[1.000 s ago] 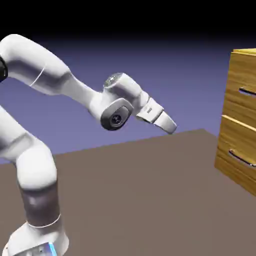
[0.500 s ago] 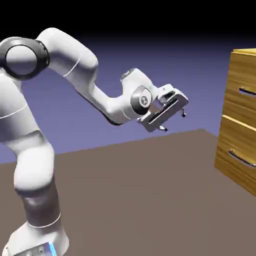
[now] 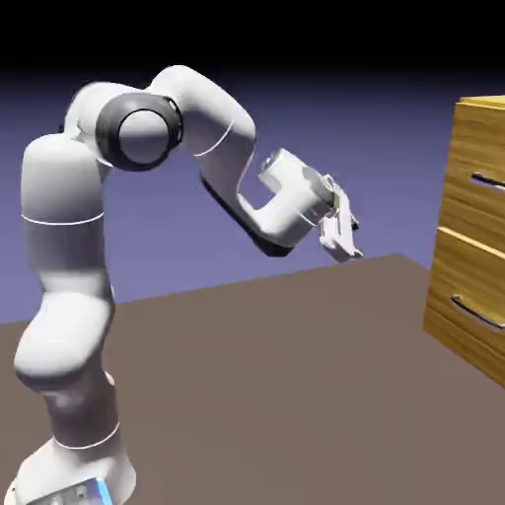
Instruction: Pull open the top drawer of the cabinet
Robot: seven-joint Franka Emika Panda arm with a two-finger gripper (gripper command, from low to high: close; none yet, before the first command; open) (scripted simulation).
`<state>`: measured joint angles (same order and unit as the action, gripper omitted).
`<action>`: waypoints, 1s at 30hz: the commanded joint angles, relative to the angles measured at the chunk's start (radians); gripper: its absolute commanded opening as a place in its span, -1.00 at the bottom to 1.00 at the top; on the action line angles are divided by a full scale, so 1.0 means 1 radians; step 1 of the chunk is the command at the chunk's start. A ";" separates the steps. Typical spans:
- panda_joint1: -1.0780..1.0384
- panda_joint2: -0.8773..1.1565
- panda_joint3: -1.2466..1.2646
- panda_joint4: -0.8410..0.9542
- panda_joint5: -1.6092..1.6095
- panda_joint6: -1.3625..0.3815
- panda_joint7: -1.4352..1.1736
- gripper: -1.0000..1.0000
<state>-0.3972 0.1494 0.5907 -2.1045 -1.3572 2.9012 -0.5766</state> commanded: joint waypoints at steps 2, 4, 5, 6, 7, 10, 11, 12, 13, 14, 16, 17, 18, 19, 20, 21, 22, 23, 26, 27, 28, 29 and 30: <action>-0.026 0.046 0.038 0.045 -0.087 -0.009 -0.084 0.00; -0.052 0.092 0.076 0.090 -0.174 -0.017 -0.169 0.00; -0.066 0.115 0.095 0.113 -0.218 -0.022 -0.211 0.00; -0.079 0.138 0.114 0.136 -0.261 -0.026 -0.253 0.00; -0.092 0.161 0.133 0.158 -0.304 -0.030 -0.296 0.00; -0.131 0.231 0.189 0.226 -0.435 -0.044 -0.422 0.00; -0.144 0.254 0.208 0.249 -0.478 -0.048 -0.464 0.00; -0.157 0.277 0.227 0.271 -0.522 -0.052 -0.507 0.00; -0.171 0.300 0.246 0.294 -0.565 -0.057 -0.549 0.00; -0.184 0.323 0.265 0.317 -0.609 -0.061 -0.591 0.00; -0.210 0.369 0.303 0.362 -0.696 -0.070 -0.676 0.00; -0.223 0.392 0.322 0.384 -0.739 -0.074 -0.718 0.00; -0.236 0.415 0.341 0.407 -0.783 -0.078 -0.760 0.00; -0.249 0.438 0.360 0.430 -0.826 -0.083 -0.802 0.00; -0.262 0.461 0.379 0.452 -0.870 -0.087 -0.844 0.00; -0.275 0.484 0.398 0.475 -0.913 -0.091 -0.887 0.00; -0.289 0.507 0.416 0.497 -0.957 -0.096 -0.929 0.00; -0.302 0.530 0.435 0.520 -1.000 -0.100 -0.971 0.00; -0.341 0.599 0.492 0.588 -1.131 -0.113 -1.098 0.00; -0.354 0.622 0.511 0.610 -1.174 -0.118 -1.140 0.00; -0.367 0.645 0.530 0.633 -1.218 -0.122 -1.182 0.00; -0.380 0.669 0.549 0.656 -1.261 -0.126 -1.224 0.00; -0.393 0.692 0.568 0.678 -1.305 -0.131 -1.267 0.00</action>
<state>-0.7906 0.8409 1.1585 -1.4262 -2.6618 2.7706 -1.8432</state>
